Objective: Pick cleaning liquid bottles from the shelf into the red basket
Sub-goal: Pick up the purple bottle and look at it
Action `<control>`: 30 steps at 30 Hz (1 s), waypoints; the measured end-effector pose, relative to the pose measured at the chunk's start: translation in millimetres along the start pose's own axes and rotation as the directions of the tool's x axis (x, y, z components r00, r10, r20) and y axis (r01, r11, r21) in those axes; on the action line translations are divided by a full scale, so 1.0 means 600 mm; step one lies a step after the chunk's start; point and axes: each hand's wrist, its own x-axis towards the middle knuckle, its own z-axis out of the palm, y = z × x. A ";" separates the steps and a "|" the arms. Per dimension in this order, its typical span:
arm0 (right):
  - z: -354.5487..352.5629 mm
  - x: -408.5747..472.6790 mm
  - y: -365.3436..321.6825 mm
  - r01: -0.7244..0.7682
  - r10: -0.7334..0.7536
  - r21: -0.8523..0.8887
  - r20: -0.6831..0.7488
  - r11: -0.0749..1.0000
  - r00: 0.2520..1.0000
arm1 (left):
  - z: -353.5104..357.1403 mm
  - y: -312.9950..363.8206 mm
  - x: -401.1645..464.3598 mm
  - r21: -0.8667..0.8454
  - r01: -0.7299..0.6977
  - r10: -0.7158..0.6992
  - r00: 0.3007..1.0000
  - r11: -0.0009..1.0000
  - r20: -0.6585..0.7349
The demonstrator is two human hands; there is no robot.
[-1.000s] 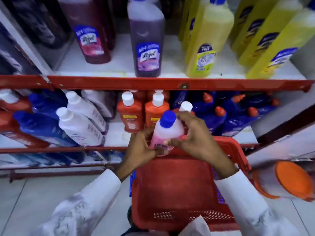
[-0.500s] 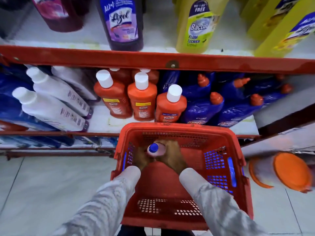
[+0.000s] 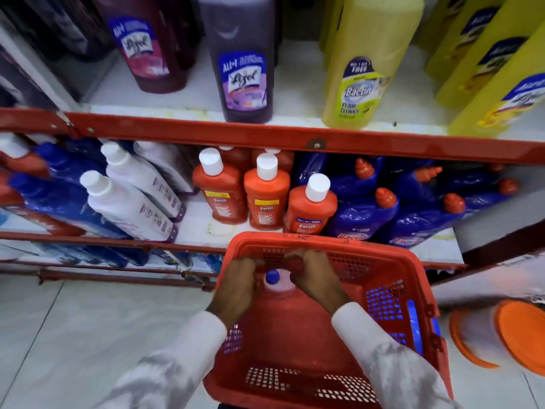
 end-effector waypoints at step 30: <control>-0.259 0.198 -0.432 0.548 -0.035 0.635 -0.635 0.544 0.772 | -0.330 0.085 0.139 0.607 -0.312 0.584 0.746 0.731 -0.320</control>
